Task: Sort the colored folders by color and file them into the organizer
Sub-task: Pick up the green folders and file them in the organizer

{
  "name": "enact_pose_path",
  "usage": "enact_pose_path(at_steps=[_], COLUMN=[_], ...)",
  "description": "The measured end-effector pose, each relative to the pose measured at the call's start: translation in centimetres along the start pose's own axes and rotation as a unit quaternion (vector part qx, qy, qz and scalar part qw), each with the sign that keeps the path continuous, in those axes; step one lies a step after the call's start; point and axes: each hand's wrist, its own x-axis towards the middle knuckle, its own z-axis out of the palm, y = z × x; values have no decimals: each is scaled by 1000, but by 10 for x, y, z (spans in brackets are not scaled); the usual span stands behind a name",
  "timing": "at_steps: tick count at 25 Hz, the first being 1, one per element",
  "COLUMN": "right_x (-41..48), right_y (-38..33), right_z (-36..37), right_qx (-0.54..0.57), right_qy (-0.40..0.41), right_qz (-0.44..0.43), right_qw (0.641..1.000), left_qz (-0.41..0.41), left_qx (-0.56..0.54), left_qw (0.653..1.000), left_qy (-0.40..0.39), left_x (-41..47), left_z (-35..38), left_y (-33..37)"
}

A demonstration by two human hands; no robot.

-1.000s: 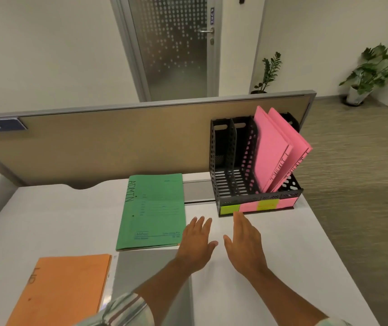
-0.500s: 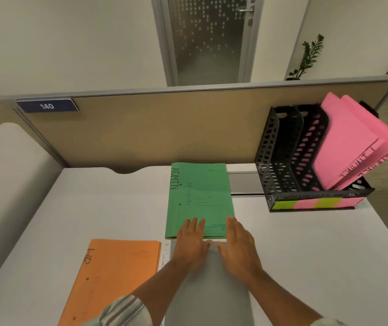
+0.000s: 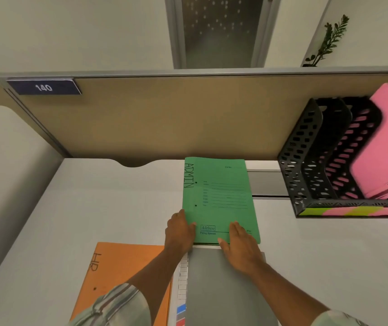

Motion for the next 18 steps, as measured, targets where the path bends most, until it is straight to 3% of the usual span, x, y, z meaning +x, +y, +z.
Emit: enact_pose_path(at_steps=[11,18], right_x=[6,-2], right_y=[2,9], right_z=[2,-24], right_qx=[25,144], right_qy=[-46,-37], right_qz=[0,16], right_qw=[999,989], left_qz=[-98,-78], left_qx=[-169,-332], left_qw=[979,937], left_qy=[50,-79], left_x=[28,20], left_z=[-13,-27], left_y=[21,54])
